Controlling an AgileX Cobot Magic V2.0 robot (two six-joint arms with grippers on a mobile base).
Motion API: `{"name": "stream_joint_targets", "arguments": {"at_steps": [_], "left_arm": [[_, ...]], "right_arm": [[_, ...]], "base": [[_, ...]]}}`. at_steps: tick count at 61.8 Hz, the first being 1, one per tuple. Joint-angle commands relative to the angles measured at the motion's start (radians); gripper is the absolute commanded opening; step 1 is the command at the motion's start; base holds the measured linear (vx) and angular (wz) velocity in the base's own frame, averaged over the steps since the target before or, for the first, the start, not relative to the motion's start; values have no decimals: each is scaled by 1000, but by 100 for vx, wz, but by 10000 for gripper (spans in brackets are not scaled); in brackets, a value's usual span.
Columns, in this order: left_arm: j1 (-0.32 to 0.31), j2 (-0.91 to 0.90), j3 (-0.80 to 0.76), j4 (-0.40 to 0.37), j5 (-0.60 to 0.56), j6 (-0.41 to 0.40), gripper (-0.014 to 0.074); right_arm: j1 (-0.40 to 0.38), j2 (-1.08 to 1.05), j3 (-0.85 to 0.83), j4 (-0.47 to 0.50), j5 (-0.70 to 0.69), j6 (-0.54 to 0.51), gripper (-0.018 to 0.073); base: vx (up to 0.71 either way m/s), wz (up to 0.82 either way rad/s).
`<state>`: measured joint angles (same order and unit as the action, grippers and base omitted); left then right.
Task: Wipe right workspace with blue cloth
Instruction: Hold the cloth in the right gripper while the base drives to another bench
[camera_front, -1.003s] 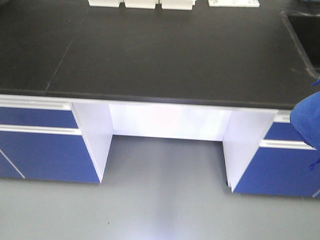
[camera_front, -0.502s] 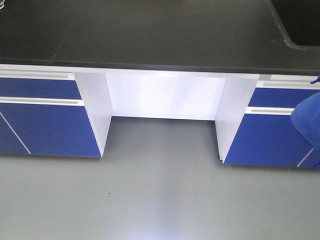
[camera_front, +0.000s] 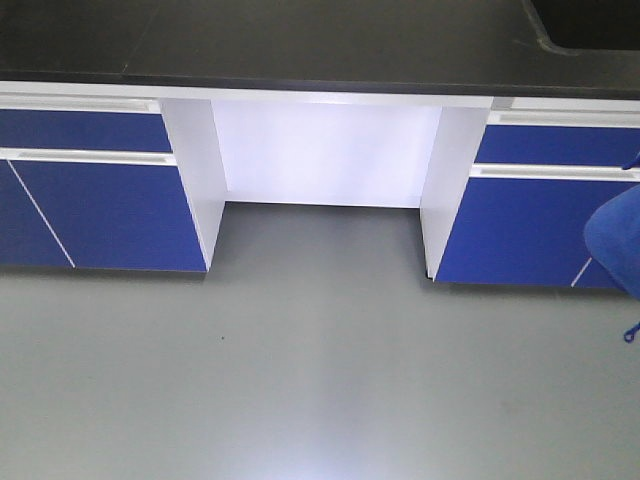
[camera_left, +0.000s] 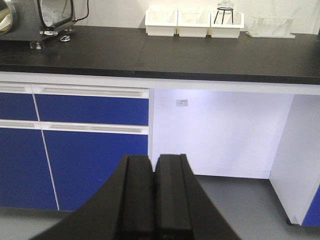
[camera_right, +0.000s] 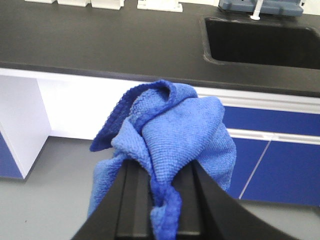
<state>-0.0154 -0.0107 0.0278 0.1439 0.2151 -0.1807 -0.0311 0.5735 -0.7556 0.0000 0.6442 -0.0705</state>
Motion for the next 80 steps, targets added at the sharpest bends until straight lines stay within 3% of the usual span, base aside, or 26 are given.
{"name": "stream_joint_targets", "arguments": {"at_steps": [1, 36, 80], "left_arm": [[5, -17, 30, 1, -82, -8, -6], [5, -17, 30, 1, -82, -8, -6], [5, -17, 30, 1, -82, -8, -6]], "right_arm": [[3, 4, -31, 0, -79, -7, -8], [3, 4, -31, 0, -76, -7, -8], [3, 4, -31, 0, -76, -7, -8]], "base": [[-28, -3], [-23, -11], [-8, -53]]}}
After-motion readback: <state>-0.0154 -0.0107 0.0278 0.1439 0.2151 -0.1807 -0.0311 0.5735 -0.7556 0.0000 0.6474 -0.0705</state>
